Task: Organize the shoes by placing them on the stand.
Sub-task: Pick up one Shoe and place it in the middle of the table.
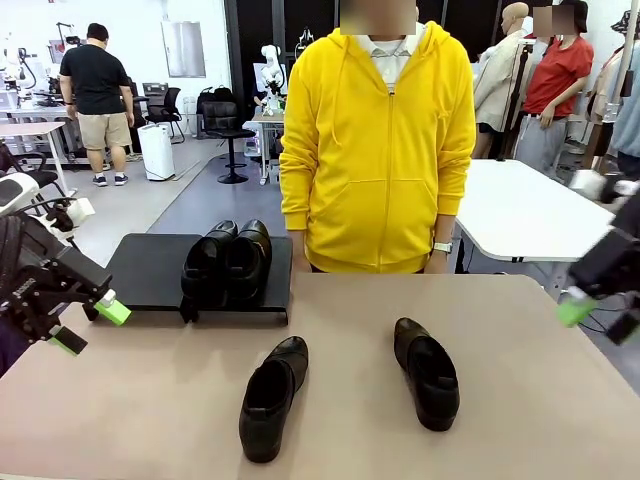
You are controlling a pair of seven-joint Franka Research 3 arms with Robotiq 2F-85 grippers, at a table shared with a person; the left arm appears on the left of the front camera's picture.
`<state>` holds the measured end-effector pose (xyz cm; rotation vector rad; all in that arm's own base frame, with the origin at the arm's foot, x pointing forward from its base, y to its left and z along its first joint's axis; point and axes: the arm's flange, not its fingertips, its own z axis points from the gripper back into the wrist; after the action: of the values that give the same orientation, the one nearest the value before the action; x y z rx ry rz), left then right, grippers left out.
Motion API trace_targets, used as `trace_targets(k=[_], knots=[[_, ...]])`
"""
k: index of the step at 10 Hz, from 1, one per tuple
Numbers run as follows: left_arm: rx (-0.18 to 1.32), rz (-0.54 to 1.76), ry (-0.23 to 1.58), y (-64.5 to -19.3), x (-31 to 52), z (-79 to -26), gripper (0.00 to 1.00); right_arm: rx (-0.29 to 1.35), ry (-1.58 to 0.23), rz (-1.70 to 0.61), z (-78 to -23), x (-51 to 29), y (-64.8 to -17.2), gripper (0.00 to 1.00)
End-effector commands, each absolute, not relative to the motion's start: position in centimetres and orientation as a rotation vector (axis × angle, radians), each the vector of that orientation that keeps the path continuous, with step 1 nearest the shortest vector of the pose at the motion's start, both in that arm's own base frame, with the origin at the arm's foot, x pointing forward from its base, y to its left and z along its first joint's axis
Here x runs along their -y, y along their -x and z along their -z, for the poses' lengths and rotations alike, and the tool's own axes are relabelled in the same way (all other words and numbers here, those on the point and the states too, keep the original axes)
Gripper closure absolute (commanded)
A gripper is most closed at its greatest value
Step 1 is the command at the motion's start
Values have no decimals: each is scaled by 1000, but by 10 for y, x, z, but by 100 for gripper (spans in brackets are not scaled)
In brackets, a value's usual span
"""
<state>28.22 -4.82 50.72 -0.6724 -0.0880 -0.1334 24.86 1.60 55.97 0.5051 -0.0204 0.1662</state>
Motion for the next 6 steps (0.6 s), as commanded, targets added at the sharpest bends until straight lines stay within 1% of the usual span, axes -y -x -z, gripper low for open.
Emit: trace_targets(k=[1, 2, 3, 4, 6], knots=[[84, 133, 690, -281, 47, -509, 0, 123, -643, -52, -547, 11, -242, 0], [84, 133, 690, -281, 47, -509, 0, 249, -690, -11, -539, 18, -236, 0], [84, 133, 690, -281, 47, -509, 0, 312, -640, 42, -529, 7, -241, 0], [84, 133, 690, -281, 47, -509, 0, 114, -620, -31, -555, 26, -243, 0], [84, 133, 690, -281, 47, -509, 0, 114, -620, -31, -555, 26, -243, 0]])
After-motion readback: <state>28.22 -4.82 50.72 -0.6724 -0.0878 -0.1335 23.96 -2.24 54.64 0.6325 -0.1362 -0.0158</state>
